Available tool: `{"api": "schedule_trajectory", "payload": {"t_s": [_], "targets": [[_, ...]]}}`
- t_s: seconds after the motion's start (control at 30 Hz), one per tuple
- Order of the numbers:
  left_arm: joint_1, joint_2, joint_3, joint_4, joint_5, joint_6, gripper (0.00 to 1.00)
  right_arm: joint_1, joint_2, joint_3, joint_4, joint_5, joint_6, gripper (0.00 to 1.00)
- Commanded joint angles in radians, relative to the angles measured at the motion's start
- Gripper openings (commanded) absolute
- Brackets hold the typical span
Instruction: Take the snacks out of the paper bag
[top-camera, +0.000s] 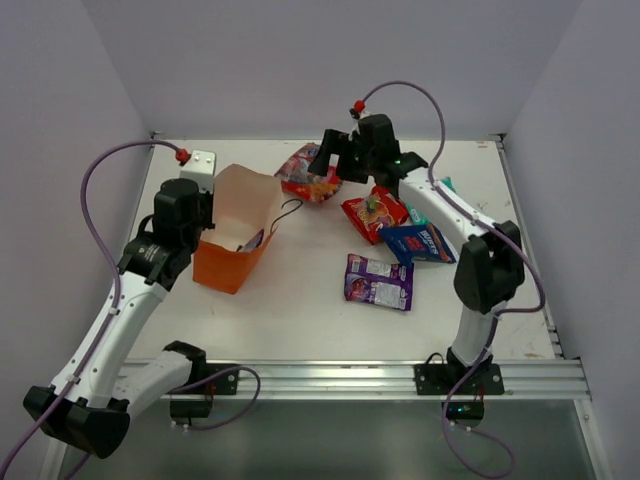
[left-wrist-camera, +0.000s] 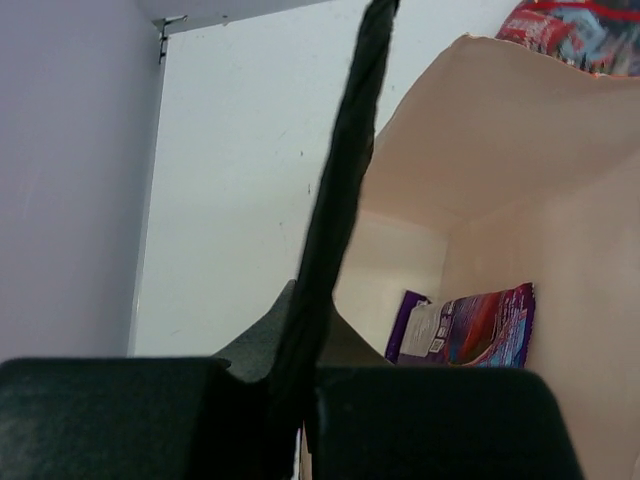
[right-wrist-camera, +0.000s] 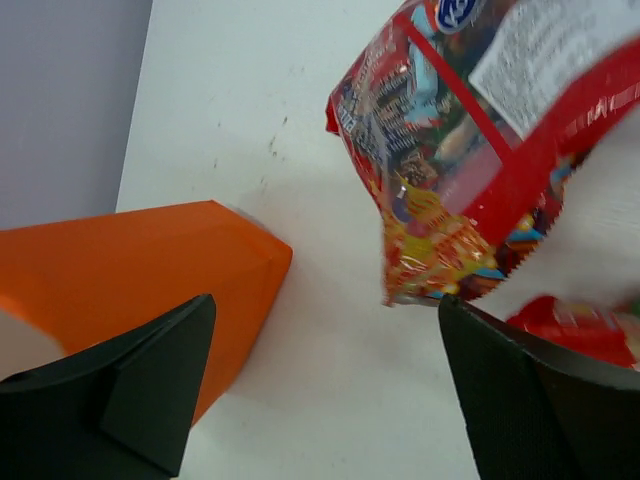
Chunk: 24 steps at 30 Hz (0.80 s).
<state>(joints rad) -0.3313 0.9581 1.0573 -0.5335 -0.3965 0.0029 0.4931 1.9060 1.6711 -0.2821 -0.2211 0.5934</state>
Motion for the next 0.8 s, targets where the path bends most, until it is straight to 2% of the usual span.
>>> {"api": "schedule_trajectory", "payload": {"t_s": [0.0,0.1,0.2,0.3,0.43,0.53,0.67,0.77], "targets": [[0.011,0.013,0.05,0.098,0.07,0.034,0.0,0.002,-0.228,0.041,-0.191,0.124,-0.092,0.98],[0.009,0.047,0.064,0.112,0.096,0.057,0.0,0.002,-0.288,0.096,-0.351,0.154,-0.121,0.99],[0.009,0.086,0.098,0.115,0.107,0.098,0.0,0.015,-0.353,0.096,-0.397,0.14,-0.116,0.99],[0.009,0.116,0.122,0.144,0.104,0.147,0.0,0.064,-0.415,0.078,-0.362,0.075,-0.084,0.97],[0.009,0.159,0.162,0.179,0.114,0.204,0.0,0.259,-0.404,0.143,-0.322,0.115,-0.054,0.93],[0.008,0.169,0.184,0.191,0.14,0.219,0.0,0.352,-0.374,0.124,-0.249,0.12,0.06,0.91],[0.006,0.163,0.179,0.198,0.151,0.244,0.0,0.42,-0.331,0.027,-0.099,0.149,0.19,0.86],[-0.005,0.14,0.144,0.202,0.165,0.261,0.0,0.435,-0.254,-0.013,-0.042,0.079,0.266,0.84]]}}
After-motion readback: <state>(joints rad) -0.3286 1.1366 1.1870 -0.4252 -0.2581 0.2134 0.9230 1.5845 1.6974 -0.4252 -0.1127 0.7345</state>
